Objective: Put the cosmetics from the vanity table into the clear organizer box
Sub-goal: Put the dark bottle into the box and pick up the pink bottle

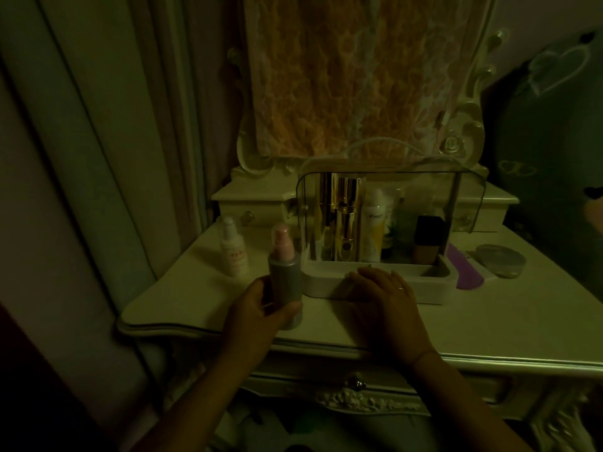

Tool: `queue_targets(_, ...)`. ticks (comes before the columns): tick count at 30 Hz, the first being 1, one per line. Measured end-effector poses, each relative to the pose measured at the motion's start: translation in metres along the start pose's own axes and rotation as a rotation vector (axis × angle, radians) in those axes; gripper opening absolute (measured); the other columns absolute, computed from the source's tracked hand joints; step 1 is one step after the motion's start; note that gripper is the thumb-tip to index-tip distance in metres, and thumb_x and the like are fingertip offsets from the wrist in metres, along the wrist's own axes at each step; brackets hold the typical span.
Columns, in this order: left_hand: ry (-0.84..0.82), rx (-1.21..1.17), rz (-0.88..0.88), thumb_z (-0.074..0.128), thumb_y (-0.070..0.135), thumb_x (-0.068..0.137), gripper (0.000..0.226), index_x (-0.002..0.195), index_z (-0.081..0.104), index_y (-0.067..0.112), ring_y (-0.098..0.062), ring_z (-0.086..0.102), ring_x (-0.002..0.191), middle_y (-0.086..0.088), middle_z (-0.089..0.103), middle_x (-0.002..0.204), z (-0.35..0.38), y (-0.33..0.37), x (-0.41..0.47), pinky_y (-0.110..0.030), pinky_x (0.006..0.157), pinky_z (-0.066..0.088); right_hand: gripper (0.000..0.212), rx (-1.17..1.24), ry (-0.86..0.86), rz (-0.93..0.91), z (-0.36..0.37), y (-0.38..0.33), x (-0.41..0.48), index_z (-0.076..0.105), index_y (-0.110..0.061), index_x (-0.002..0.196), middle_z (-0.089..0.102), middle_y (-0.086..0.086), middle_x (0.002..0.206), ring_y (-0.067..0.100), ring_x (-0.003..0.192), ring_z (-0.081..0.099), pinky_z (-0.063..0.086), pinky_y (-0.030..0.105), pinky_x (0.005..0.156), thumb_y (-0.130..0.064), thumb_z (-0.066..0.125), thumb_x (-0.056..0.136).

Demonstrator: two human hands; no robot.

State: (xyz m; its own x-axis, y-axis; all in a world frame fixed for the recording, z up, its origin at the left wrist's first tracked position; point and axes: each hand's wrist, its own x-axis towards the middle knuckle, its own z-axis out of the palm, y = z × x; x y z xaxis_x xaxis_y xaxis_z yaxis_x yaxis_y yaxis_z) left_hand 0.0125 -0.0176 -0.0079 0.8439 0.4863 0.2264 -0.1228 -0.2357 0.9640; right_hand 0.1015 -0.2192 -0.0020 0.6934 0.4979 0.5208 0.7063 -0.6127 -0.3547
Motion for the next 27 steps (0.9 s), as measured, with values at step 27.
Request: queue_targets(27, 0.140, 0.167, 0.061, 0.073, 0.030, 0.073, 0.044, 0.110, 0.054, 0.016, -0.023, 0.058, 0.103, -0.005, 0.057, 0.118, 0.211, 0.065, 0.053, -0.034, 0.078, 0.046, 0.052, -0.065, 0.169, 0.097, -0.047, 0.071, -0.032, 0.061, -0.008, 0.116, 0.060, 0.017, 0.122, 0.038, 0.113, 0.055, 0.052, 0.043, 0.085, -0.007, 0.077, 0.066)
